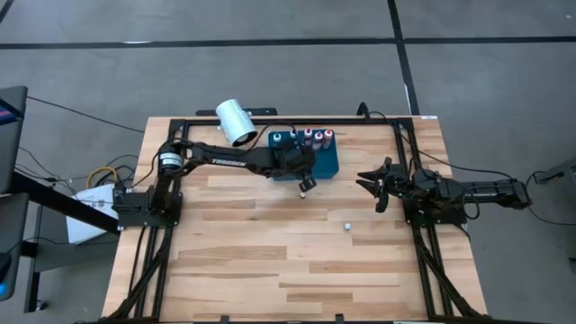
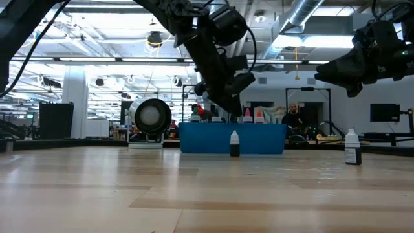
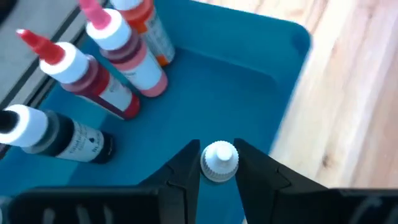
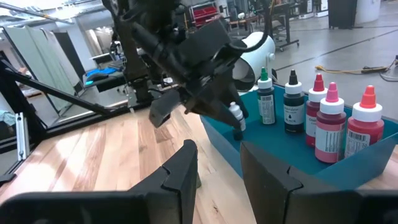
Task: Pick & Place food coloring
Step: Put the small dark green food coloring bottle into the blue bin
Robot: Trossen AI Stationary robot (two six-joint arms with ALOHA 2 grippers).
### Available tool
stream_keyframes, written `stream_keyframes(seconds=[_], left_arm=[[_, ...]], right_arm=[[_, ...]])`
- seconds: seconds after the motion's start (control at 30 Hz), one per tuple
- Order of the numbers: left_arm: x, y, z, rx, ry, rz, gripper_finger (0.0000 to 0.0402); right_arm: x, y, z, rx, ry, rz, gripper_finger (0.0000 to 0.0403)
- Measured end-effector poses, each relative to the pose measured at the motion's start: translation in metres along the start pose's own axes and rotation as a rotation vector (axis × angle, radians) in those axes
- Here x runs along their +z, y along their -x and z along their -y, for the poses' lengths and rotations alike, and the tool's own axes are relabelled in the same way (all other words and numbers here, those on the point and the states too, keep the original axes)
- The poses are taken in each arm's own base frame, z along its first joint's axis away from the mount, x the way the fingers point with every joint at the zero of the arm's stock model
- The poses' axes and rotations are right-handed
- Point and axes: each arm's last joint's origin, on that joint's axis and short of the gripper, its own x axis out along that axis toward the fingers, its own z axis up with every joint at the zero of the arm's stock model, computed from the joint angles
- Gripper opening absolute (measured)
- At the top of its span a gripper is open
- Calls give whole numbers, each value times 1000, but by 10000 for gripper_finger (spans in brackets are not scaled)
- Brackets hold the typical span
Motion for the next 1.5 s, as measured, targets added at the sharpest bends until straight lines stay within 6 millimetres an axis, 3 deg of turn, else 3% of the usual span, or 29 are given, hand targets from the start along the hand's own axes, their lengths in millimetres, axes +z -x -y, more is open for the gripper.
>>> stream_keyframes(seconds=[0.27, 0.57, 0.67, 1.13, 1.5], left_arm=[[-8, 2, -18, -83, 77, 106, 81], [-36, 22, -29, -172, 120, 246, 82], [-44, 18, -28, -189, 132, 251, 82], [-54, 9, -45, -143, 88, 151, 82], [-57, 5, -47, -148, 37, 128, 82]], right_arm=[[0, 0, 0, -1, 0, 0, 111], [0, 0, 0, -3, -1, 1, 111], [0, 0, 0, -4, -1, 1, 111], [0, 0, 0, -4, -62, 2, 111], [0, 0, 0, -4, -62, 1, 111]])
